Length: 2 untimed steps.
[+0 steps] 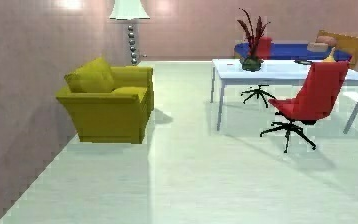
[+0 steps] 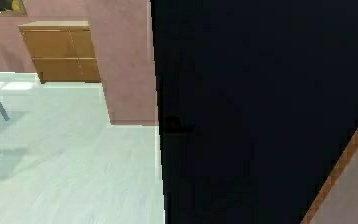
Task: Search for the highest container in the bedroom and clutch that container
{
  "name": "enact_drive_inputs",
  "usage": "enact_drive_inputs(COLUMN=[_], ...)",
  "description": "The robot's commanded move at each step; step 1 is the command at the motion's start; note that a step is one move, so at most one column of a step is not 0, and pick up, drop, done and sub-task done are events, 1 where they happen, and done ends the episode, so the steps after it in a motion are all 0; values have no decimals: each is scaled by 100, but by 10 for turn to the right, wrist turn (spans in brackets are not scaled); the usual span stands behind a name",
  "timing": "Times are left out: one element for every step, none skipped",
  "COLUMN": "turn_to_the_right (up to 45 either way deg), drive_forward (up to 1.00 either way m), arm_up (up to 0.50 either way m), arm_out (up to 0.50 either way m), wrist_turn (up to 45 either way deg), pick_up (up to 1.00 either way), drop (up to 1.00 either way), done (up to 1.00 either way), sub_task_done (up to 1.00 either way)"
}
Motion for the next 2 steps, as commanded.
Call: enact_drive_inputs(turn_to_the_right=[0,30], drive_forward=[100,0], arm_up=[0,0], arm_out=[0,0], wrist_turn=[0,0], pick_up=[0,0], drop=[0,0], done=[0,0], sub_task_done=[0,0])
